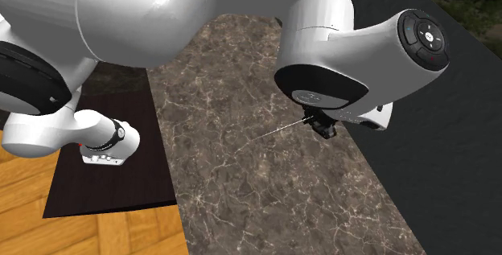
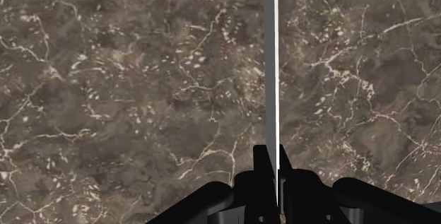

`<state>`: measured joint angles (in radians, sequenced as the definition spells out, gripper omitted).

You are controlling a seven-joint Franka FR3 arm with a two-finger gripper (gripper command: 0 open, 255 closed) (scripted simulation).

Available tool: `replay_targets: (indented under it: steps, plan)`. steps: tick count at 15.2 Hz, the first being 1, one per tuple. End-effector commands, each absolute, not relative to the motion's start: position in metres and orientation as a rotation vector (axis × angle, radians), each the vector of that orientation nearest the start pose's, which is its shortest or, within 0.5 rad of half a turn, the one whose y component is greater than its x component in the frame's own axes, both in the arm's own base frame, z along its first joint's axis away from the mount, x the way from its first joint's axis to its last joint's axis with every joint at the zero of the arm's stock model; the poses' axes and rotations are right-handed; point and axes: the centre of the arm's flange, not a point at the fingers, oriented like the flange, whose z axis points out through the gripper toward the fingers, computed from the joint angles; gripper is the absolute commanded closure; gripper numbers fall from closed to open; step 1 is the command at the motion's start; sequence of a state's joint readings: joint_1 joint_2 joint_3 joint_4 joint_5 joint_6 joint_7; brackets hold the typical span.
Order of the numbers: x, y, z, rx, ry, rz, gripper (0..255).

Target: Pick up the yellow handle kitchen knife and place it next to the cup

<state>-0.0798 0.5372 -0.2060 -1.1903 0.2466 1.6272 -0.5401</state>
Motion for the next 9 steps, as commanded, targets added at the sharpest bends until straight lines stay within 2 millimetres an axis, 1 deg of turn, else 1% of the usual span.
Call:
replay_targets:
  steps: [1, 9]
  plan:
    - [0.688, -0.141, 0.486, -2.953, -0.375, 0.041, 255]
    - [0.688, -0.141, 0.528, -2.953, -0.375, 0.041, 255]
